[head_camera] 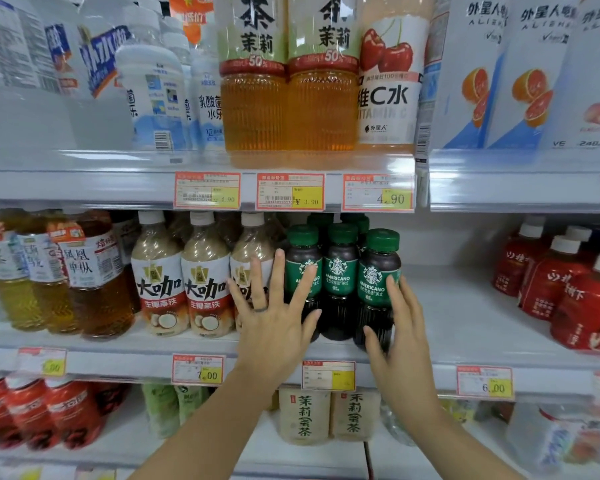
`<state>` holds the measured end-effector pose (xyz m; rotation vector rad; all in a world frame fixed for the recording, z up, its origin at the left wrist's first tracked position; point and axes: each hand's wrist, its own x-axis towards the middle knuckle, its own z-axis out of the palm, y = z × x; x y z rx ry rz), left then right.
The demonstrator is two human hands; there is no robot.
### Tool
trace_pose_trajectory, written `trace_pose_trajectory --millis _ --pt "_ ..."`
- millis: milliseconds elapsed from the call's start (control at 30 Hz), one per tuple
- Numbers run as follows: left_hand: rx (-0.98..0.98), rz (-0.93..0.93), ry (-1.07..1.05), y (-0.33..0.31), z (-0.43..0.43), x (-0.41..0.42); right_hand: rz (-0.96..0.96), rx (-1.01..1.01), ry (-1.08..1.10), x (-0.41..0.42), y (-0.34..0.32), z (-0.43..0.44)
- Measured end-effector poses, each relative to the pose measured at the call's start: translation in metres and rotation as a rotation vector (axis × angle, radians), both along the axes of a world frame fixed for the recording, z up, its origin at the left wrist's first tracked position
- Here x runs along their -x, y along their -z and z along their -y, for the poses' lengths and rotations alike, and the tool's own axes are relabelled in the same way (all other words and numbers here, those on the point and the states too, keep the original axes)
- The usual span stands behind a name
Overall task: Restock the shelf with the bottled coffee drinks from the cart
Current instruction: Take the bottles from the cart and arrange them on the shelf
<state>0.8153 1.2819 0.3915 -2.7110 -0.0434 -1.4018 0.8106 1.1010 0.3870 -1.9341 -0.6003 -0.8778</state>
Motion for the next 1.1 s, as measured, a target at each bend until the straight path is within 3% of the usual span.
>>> trace_pose_trajectory --millis 100,200,367,533,767,967,1100 --pt "0.001 -0.027 0.038 -0.003 -0.003 0.001 0.031 0.006 0.058 0.010 0.002 -0.003" --pt "0.001 -0.012 0.181 -0.002 -0.006 0.019 0.191 0.016 0.119 0.032 0.008 -0.018" --pt "0.102 0.044 0.390 0.033 -0.052 0.085 0.231 0.108 -0.062 0.069 0.029 -0.083" --pt "0.273 -0.100 0.336 0.117 -0.154 0.170 -0.003 0.250 -0.332 0.106 0.101 -0.181" --pt "0.635 -0.492 -0.059 0.276 -0.272 0.312 -0.390 0.533 -0.595 0.175 0.253 -0.306" --pt "0.875 -0.744 -0.356 0.408 -0.309 0.416 -0.653 0.791 -0.695 0.219 0.387 -0.362" --pt "0.980 -0.828 -0.430 0.479 -0.312 0.446 -0.895 0.987 -0.629 0.234 0.464 -0.385"
